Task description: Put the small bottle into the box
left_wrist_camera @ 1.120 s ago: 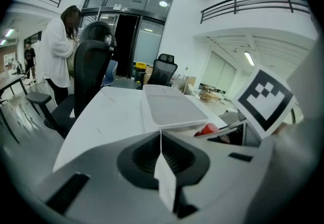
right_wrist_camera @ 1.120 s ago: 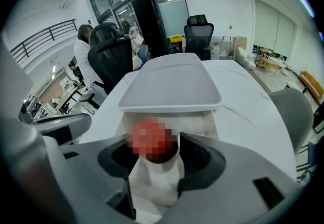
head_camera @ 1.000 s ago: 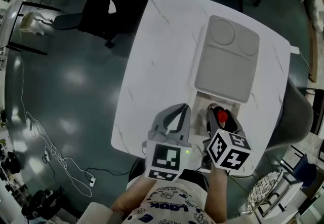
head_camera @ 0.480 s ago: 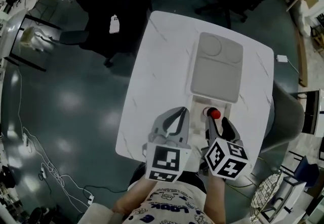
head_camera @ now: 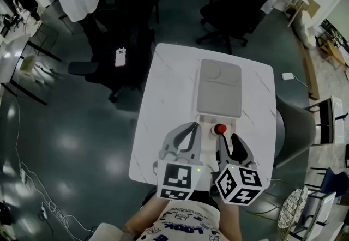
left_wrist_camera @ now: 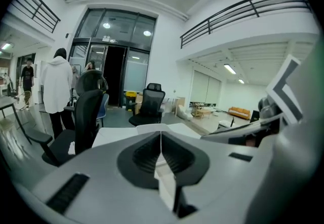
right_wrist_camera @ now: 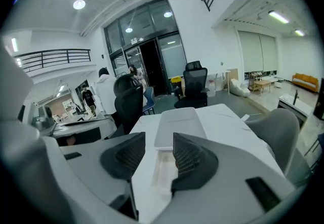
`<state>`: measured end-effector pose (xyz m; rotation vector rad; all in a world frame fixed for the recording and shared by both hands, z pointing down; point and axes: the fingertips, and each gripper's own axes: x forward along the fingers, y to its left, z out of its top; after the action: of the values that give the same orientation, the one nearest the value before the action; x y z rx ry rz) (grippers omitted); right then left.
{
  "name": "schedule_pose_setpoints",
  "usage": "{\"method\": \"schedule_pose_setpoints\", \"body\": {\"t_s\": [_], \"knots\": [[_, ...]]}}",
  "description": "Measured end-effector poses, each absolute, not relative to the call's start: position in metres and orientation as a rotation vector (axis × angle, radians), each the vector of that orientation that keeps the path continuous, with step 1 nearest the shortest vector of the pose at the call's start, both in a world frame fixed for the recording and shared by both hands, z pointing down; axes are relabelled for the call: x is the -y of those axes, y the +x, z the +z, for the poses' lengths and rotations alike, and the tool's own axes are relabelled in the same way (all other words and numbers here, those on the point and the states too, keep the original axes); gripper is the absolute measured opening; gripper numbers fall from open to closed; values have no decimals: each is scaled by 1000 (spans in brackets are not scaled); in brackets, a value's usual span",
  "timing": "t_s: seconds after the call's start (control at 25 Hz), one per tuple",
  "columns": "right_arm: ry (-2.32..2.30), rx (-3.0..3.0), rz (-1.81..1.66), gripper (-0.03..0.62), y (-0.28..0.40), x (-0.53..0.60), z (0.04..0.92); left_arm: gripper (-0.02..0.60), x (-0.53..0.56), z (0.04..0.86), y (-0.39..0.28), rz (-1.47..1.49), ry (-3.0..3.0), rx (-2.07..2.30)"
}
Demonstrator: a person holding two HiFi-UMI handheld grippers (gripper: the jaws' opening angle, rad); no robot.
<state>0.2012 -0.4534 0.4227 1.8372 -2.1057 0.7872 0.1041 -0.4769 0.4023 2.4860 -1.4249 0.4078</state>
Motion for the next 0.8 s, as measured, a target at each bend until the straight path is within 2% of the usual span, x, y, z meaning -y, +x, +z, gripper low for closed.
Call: {"method": "schedule_pose_setpoints", "body": {"t_s": [0.8], "knots": [[1941, 2160, 656, 123, 196, 418, 372, 20, 446, 347, 111, 288, 2631, 1424]]}}
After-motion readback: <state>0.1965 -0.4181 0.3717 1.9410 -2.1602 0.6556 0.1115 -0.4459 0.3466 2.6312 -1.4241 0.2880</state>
